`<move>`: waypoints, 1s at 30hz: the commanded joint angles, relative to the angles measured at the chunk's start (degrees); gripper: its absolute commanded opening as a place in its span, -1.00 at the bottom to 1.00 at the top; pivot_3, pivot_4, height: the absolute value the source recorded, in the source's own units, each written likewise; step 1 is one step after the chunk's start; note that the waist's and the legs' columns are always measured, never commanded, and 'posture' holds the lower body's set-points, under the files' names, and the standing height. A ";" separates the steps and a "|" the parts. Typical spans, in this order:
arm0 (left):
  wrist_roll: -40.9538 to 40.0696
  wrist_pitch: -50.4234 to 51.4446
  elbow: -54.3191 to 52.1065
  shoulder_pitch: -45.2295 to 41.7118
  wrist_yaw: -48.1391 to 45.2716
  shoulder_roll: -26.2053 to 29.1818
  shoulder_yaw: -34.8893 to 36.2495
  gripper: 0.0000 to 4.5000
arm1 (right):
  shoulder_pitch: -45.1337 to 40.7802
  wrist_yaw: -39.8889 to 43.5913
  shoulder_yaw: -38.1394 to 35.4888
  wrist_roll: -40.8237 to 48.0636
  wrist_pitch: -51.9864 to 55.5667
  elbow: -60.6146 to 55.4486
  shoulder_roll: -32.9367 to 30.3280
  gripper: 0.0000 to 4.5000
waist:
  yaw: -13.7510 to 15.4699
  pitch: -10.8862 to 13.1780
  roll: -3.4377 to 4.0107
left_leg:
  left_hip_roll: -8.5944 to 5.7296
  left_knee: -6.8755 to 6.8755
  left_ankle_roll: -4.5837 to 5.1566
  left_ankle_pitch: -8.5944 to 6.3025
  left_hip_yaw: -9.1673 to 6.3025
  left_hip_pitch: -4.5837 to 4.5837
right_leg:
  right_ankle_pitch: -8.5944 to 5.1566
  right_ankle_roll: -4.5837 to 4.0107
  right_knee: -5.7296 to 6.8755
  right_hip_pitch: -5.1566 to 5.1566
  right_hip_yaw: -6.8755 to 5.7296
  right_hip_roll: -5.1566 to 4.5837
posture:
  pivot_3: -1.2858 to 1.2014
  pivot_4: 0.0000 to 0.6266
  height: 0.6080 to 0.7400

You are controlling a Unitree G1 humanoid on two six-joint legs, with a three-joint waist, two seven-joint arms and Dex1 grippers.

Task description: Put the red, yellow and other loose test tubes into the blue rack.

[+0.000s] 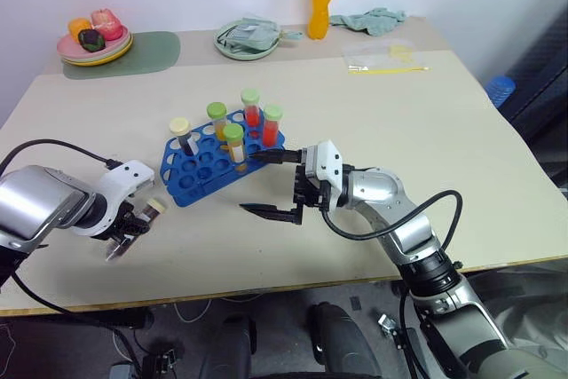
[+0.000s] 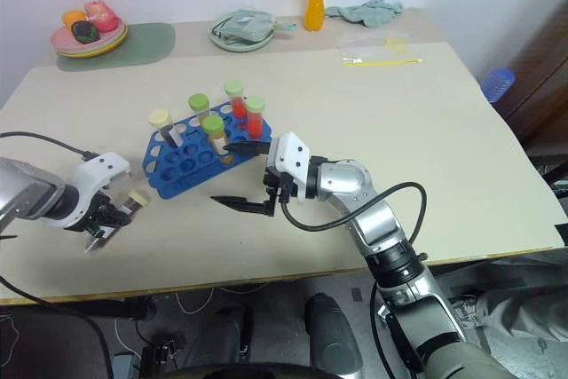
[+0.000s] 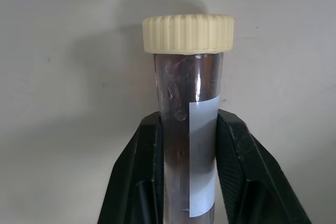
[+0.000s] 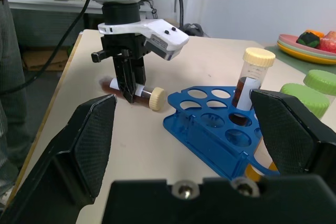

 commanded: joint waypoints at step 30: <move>34.13 -73.15 -12.63 26.71 42.03 -60.40 17.56 -0.67 | 7.75 -10.01 -6.03 -1.34 5.85 3.20 -2.21 1.00 | 2.87 -0.17 -0.26 | -0.05 0.14 -0.04 0.01 0.11 0.14 | 0.09 0.04 -0.06 0.23 0.07 -0.10 | 0.03 -0.52 1.00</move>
